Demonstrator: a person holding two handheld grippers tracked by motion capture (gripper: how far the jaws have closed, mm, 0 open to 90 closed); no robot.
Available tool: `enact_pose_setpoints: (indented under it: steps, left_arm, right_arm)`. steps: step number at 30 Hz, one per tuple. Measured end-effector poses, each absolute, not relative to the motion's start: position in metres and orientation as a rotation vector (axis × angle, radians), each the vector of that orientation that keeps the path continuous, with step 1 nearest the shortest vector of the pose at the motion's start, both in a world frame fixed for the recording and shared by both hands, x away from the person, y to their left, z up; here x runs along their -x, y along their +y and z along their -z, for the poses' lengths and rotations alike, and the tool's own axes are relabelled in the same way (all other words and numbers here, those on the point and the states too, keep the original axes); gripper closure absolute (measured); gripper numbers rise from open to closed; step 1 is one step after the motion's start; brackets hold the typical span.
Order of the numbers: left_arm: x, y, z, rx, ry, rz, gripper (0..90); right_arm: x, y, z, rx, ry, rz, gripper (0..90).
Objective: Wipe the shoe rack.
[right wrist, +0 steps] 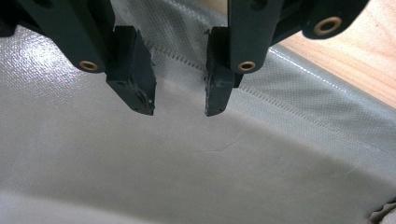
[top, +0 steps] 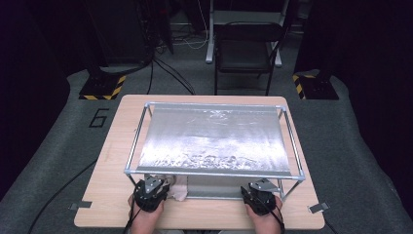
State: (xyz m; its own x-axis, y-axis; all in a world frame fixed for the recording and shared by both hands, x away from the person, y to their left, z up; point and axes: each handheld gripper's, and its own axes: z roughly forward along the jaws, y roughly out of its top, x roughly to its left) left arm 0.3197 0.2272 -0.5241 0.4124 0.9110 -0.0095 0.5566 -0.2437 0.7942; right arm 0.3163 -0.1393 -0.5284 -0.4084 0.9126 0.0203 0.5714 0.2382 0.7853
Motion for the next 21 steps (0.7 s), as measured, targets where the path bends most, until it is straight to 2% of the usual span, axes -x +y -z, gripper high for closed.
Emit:
enact_pose_setpoints:
  steps: [1, 5, 16, 18, 19, 21]
  left_arm:
    - [-0.320, 0.225, 0.523, -1.899, 1.249, -0.581, 56.0]
    - [-0.327, 0.218, 0.525, -1.951, 1.256, -0.569, 44.9]
    - [-0.330, 0.192, 0.529, -1.935, 1.219, -0.553, 67.8]
    - [-0.329, 0.188, 0.529, -1.945, 1.194, -0.552, 71.9]
    - [-0.326, 0.189, 0.527, -2.006, 1.146, -0.567, 74.0]
    - [-0.324, 0.189, 0.527, -1.997, 1.138, -0.562, 75.7]
  right_arm:
    - [-0.316, -0.139, 0.528, -1.357, 2.071, -1.020, 63.4]
    - [-0.316, -0.139, 0.528, -1.356, 2.071, -1.020, 63.4]
    - [-0.315, -0.138, 0.529, -1.382, 2.062, -1.021, 63.4]
    - [-0.315, -0.138, 0.529, -1.385, 2.061, -1.021, 63.4]
    - [-0.315, -0.138, 0.528, -1.373, 2.063, -1.018, 63.4]
    - [-0.316, -0.139, 0.528, -1.358, 2.068, -1.017, 63.4]
